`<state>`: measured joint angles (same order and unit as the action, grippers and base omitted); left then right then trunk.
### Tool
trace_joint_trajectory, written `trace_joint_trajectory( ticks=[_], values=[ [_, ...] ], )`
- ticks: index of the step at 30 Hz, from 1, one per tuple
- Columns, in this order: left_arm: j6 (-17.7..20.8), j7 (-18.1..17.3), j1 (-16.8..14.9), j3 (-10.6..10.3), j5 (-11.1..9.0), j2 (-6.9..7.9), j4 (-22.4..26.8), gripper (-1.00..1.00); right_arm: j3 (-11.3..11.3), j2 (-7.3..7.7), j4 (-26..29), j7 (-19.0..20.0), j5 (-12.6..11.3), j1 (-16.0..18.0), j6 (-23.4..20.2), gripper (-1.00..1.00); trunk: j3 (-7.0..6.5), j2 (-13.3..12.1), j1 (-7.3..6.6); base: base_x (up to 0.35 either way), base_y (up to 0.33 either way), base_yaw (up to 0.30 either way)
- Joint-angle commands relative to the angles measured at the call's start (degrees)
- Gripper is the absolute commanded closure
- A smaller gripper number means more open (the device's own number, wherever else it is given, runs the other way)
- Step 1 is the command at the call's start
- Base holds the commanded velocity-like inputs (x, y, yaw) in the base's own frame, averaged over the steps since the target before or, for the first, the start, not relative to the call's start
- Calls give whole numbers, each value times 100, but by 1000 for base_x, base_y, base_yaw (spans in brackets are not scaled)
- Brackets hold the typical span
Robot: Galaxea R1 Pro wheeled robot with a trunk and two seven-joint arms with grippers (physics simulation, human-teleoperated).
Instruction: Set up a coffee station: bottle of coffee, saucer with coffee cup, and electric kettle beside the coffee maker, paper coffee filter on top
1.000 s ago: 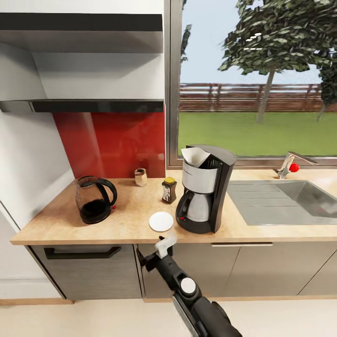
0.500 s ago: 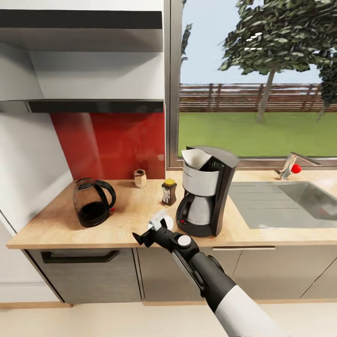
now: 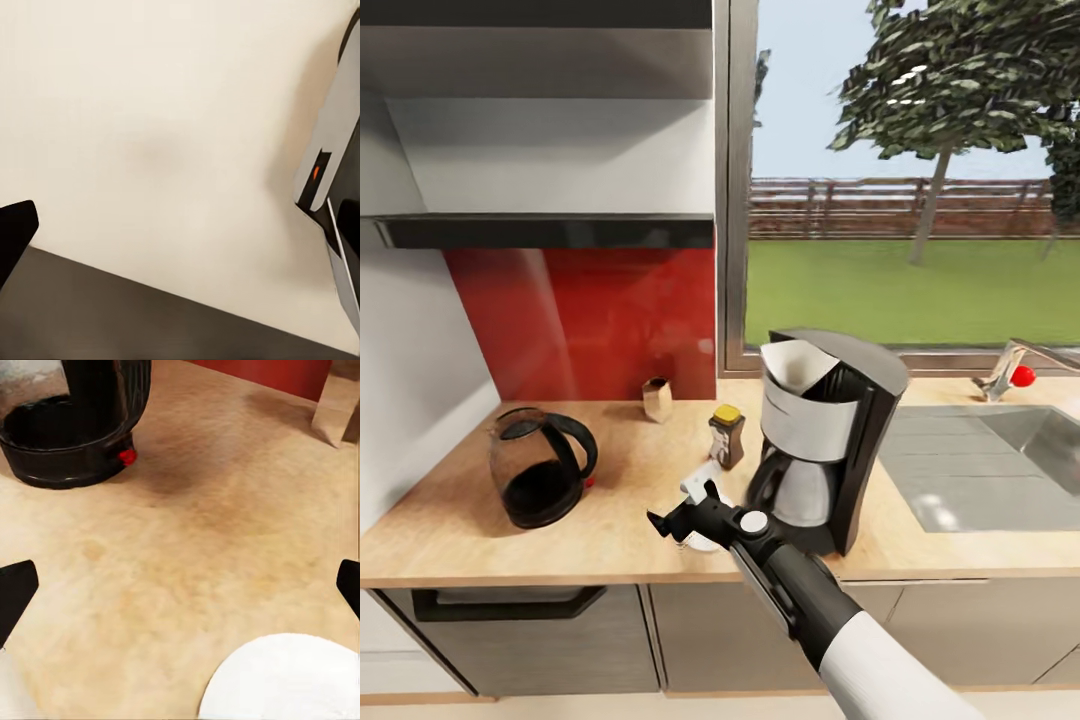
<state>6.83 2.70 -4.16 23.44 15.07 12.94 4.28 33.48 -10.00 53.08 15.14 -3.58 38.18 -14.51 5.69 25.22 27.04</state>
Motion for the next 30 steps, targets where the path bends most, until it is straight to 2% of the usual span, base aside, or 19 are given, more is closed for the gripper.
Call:
trace_joint_trajectory(
  ticks=[1,9,26,30],
  values=[
    [22,5,-1,49,57,-2,6,-100,1,0,11,7,-37,5,-36,-100,12,11,6,322,124,0],
    [-3,12,3,62,57,-9,9,-100,10,0,34,11,-43,5,-43,-100,12,11,6,171,239,0],
    [-25,12,3,72,58,-6,3,-100,10,0,26,7,-46,5,-43,-100,12,11,6,4,88,0],
    [-29,12,3,73,57,-6,3,-100,10,0,35,7,-46,5,-43,-100,12,11,6,157,122,0]
  ],
)
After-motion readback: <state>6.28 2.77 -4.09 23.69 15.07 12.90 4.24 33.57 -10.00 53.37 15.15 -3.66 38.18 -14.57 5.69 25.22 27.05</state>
